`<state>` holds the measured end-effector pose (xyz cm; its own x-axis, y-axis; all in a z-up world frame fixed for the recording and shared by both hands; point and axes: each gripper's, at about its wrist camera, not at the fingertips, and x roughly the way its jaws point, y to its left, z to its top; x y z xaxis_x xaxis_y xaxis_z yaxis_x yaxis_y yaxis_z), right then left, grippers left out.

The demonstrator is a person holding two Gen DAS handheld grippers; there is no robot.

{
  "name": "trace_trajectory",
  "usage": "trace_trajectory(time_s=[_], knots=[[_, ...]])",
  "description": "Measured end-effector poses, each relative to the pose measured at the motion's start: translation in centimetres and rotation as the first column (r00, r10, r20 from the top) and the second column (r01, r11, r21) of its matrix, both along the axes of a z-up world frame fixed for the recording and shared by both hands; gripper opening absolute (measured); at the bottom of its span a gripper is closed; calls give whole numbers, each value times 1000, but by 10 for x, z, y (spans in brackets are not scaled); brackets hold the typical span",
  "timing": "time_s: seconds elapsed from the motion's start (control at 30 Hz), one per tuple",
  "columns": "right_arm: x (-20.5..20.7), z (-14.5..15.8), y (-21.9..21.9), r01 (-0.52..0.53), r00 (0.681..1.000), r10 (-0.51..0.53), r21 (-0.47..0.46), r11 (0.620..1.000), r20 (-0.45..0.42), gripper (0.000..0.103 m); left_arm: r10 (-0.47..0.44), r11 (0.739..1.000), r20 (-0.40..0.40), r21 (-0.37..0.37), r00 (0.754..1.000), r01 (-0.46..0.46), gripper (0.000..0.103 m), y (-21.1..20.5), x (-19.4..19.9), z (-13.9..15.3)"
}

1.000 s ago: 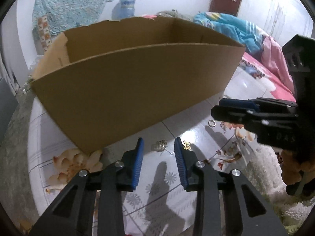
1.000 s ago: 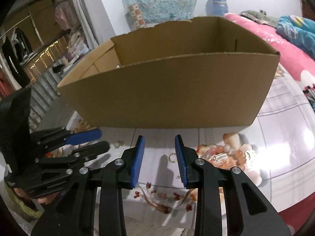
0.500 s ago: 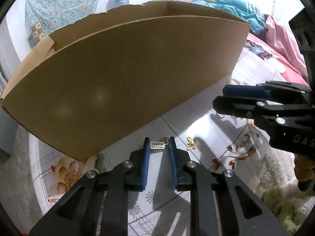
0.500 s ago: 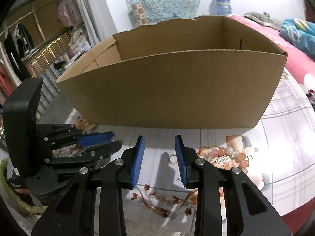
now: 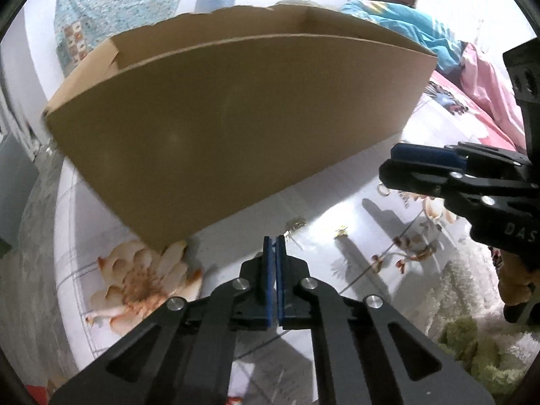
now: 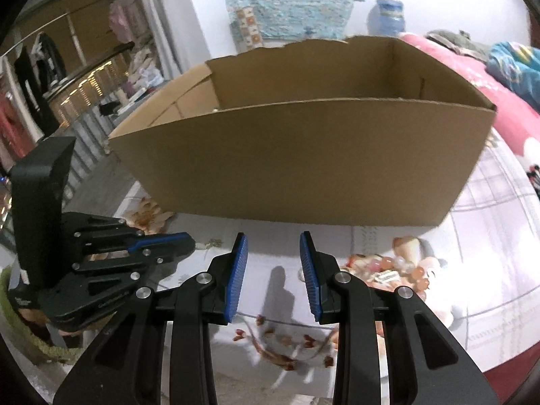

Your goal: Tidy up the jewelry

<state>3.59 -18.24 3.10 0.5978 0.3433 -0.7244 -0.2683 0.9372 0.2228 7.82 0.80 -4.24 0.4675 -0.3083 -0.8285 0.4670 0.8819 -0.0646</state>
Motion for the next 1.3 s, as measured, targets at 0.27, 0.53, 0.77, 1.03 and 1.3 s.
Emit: trace_trajectory(time_s=[0.27,0.53,0.77,1.03,1.3], knots=[[4,4,28,-112,994,112,-28,993,16,30,52,997,-6,-65,999,-53,0,22,-5,4],[5,4,42,-152,988,153,-30,988,8,29,51,981,-16,-186,999,-53,0,33,-14,18],[3,3,42,-140,990,140,-16,990,-3,29,26,956,0,-291,1000,-25,0,47,-26,40],[-2,-10,42,-117,993,115,-58,991,-39,23,32,962,-15,-269,999,-34,0,47,-26,34],[4,-27,54,-145,989,140,-163,976,-42,17,36,966,-22,-254,999,-41,0,42,-26,27]])
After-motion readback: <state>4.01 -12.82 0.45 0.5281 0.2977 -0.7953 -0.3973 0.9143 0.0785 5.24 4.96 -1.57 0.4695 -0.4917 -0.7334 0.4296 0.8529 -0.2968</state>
